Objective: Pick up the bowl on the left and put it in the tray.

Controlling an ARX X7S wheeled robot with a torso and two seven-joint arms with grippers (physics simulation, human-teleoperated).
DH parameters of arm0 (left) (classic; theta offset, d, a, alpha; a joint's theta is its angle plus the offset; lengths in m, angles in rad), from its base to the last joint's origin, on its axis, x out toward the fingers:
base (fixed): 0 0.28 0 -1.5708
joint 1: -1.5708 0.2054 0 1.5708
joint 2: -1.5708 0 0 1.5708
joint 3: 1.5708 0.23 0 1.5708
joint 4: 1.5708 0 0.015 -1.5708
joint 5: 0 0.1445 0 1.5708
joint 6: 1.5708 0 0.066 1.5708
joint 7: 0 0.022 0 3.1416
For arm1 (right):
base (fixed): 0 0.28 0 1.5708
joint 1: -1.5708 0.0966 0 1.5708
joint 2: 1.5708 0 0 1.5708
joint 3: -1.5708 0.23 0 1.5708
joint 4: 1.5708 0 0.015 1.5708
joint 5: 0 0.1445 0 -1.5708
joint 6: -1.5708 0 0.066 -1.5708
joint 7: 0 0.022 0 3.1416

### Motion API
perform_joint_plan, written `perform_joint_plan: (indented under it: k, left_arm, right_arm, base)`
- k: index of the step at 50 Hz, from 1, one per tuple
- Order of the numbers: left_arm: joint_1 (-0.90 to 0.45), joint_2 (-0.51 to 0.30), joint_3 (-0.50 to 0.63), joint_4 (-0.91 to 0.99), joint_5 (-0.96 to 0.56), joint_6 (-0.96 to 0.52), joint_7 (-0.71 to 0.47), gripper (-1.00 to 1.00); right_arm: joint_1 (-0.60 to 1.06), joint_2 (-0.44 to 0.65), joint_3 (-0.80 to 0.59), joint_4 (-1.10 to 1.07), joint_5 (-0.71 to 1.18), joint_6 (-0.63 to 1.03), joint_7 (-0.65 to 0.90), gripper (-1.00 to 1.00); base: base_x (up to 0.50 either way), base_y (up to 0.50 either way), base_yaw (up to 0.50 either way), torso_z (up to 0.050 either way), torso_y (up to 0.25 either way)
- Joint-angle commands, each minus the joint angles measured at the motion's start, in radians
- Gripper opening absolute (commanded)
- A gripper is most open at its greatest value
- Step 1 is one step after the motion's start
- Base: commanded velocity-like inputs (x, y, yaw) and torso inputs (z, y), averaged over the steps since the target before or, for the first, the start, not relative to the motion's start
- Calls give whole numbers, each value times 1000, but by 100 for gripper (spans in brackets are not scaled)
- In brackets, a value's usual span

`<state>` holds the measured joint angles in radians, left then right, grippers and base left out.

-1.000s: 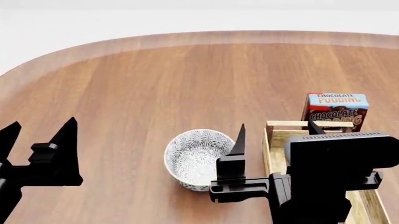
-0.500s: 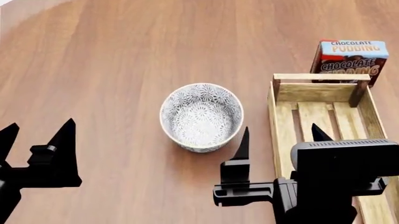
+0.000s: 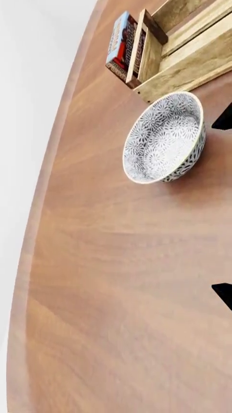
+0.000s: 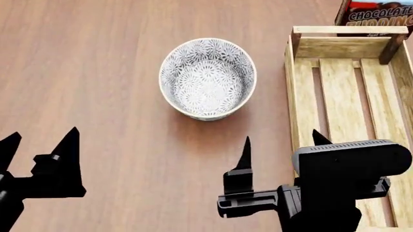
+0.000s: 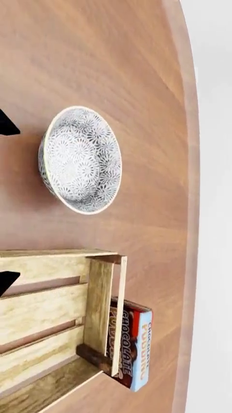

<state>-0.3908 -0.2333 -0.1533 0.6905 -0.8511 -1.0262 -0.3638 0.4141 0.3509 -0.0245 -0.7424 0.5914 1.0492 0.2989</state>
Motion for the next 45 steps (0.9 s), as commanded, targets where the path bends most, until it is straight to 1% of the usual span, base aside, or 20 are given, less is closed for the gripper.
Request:
perform_joint_plan:
  k: [1, 3, 4, 6, 7, 8, 9, 10, 11, 12, 15, 19, 20, 27, 33, 34, 38, 39, 43, 45]
  left_arm:
    - [47, -5, 20, -8, 23, 37, 15, 100]
    - [68, -4, 24, -23, 36, 56, 25, 100]
    - [86, -7, 38, -32, 66, 90, 43, 100]
    - [114, -15, 70, -42, 127, 145, 61, 100]
    - [141, -12, 75, -58, 142, 179, 83, 100]
    - [152, -13, 83, -67, 160, 197, 88, 100]
    - [166, -13, 93, -79, 180, 225, 100, 100]
    - [176, -12, 97, -87, 189, 239, 107, 100]
    - [187, -9, 97, -99, 195, 248, 108, 100]
    - [202, -10, 104, -111, 207, 270, 121, 100]
    - [225, -10, 115, -128, 241, 319, 136, 100]
    - [246, -8, 123, -148, 270, 361, 144, 100]
    - [249, -9, 123, -150, 272, 365, 144, 100]
    - [246, -18, 124, -153, 285, 371, 135, 100]
    - [240, -25, 117, -145, 275, 362, 127, 100]
    - [240, -26, 117, -143, 276, 362, 126, 100]
    - [239, -30, 115, -139, 275, 362, 122, 100]
    - [239, -31, 114, -138, 276, 364, 120, 100]
    - [241, -32, 114, -135, 275, 366, 118, 100]
    - [240, -33, 113, -137, 274, 367, 117, 100]
  right_arm:
    - [115, 94, -155, 137, -80, -54, -102, 100]
    - [165, 147, -271, 183, -153, -97, -153, 100]
    - [193, 172, -342, 214, -217, -134, -163, 100]
    - [236, 195, -415, 262, -266, -164, -196, 100]
    - [289, 211, -488, 327, -318, -204, -238, 100]
    - [307, 213, -502, 350, -314, -215, -267, 100]
    - [340, 224, -549, 386, -331, -231, -315, 100]
    - [358, 226, -573, 411, -347, -241, -329, 100]
    - [377, 222, -581, 441, -329, -247, -370, 100]
    - [403, 256, -686, 456, -425, -328, -404, 100]
    - [461, 256, -763, 512, -475, -346, -459, 100]
    - [536, 226, -805, 624, -496, -373, -518, 100]
    - [557, 225, -836, 656, -525, -402, -531, 100]
    - [633, 201, -925, 759, -578, -472, -615, 100]
    - [689, 172, -966, 868, -620, -535, -638, 100]
    - [702, 173, -984, 890, -642, -573, -640, 100]
    - [733, 155, -1001, 946, -655, -597, -657, 100]
    - [748, 152, -1027, 964, -676, -614, -676, 100]
    - [763, 126, -1049, 1030, -692, -640, -681, 100]
    - [772, 116, -1075, 1074, -712, -679, -686, 100]
  base:
    - [0, 0, 0, 0, 0]
    - [0, 0, 0, 0, 0]
    - [0, 0, 0, 0, 0]
    - [0, 0, 0, 0, 0]
    - [0, 0, 0, 0, 0]
    - [0, 0, 0, 0, 0]
    - [0, 0, 0, 0, 0]
    - [0, 0, 0, 0, 0]
    - [0, 0, 0, 0, 0]
    - [0, 0, 0, 0, 0]
    - [0, 0, 0, 0, 0]
    - [0, 0, 0, 0, 0]
    - [0, 0, 0, 0, 0]
    - [0, 0, 0, 0, 0]
    - [0, 0, 0, 0, 0]
    - [0, 0, 0, 0, 0]
    - [0, 0, 0, 0, 0]
    - [0, 0, 0, 0, 0]
    - [0, 0, 0, 0, 0]
    - [0, 0, 0, 0, 0]
